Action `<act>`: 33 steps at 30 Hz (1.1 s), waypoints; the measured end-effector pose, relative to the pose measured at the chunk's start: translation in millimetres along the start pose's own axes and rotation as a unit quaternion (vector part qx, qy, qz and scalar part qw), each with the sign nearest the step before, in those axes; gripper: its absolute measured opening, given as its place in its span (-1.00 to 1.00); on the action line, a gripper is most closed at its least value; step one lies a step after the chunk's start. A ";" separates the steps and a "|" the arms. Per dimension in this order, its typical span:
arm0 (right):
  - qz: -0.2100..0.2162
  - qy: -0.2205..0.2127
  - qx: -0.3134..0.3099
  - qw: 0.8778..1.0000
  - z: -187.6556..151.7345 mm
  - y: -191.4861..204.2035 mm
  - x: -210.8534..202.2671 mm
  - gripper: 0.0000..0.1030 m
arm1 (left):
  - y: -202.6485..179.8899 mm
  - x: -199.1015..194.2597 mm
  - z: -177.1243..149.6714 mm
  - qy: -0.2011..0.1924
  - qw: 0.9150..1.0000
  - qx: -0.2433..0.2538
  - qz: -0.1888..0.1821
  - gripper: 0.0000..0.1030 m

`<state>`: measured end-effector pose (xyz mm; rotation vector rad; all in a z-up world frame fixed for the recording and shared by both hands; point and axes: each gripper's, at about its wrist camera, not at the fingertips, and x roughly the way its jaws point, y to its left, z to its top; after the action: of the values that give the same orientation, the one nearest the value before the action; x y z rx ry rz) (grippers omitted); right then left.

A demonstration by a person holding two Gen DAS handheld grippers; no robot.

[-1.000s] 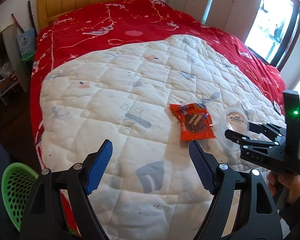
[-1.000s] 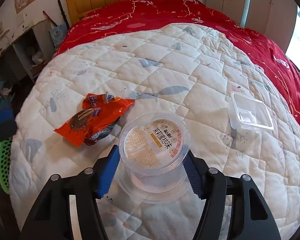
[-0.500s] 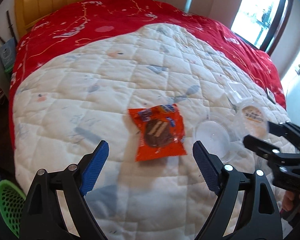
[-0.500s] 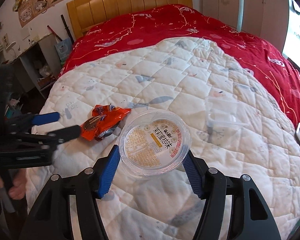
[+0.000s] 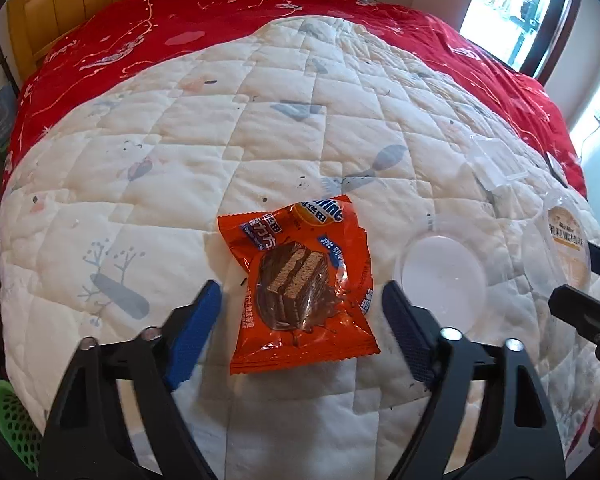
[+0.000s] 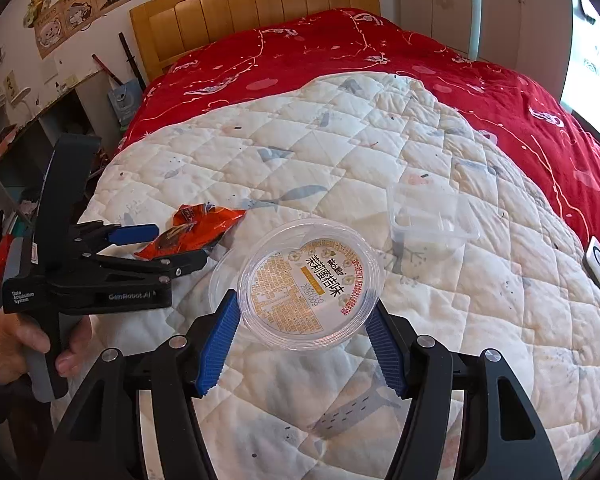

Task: Collect trash
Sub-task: 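Grasp the orange wafer snack packet with the left tool while the right tool holds the tub, then carry the packet and tub over the wastebasket and open both tools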

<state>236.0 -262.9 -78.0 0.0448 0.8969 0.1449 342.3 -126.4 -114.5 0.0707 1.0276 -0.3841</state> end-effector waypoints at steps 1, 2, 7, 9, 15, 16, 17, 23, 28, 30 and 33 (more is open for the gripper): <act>0.000 0.001 0.000 1.000 -1.1 0.7 0.4 0.18 | 1.2 0.6 -0.8 0.001 1.000 -0.002 -0.002 0.32; 0.000 0.002 -0.001 1.000 -1.3 1.1 0.6 0.18 | 2.0 1.5 -1.6 0.002 1.000 -0.003 -0.003 0.18; 0.003 0.000 -0.003 1.000 -4.0 6.9 -3.8 0.18 | 0.5 -4.0 -6.0 -0.015 1.000 0.000 0.013 0.11; 0.004 -0.001 -0.004 1.000 -4.6 9.7 -6.2 0.18 | 2.2 -9.6 -6.9 -0.019 1.000 -0.010 0.002 0.09; 0.016 -0.008 -0.011 1.000 -8.0 28.8 -22.5 0.18 | 8.4 -47.3 -18.9 -0.045 0.999 -0.015 -0.002 0.09; 0.018 -0.009 -0.011 1.000 -8.7 32.5 -24.9 0.18 | 11.3 -56.3 -22.7 -0.050 0.999 -0.019 -0.004 0.09; 0.021 -0.010 -0.013 1.000 -10.1 38.1 -28.4 0.18 | 15.3 -66.2 -26.9 -0.056 0.998 -0.024 -0.003 0.09; 0.044 -0.018 -0.025 0.999 -17.0 75.5 -48.6 0.18 | 43.9 -120.4 -54.3 -0.085 0.995 -0.042 0.021 0.09; 0.066 -0.021 -0.040 0.997 -23.9 115.2 -60.2 0.18 | 72.8 -161.9 -82.2 -0.103 0.992 -0.058 0.047 0.09; 0.074 -0.020 -0.046 0.996 -26.0 129.8 -62.1 0.18 | 87.0 -177.5 -95.1 -0.108 0.990 -0.068 0.060 0.09; 0.084 -0.018 -0.057 0.995 -29.4 152.0 -63.9 0.18 | 105.0 -193.9 -112.3 -0.110 0.988 -0.077 0.081 0.09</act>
<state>157.5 -122.3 -31.7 0.0165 0.8477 0.3512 197.7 51.9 -21.9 -0.0278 0.8247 -0.1595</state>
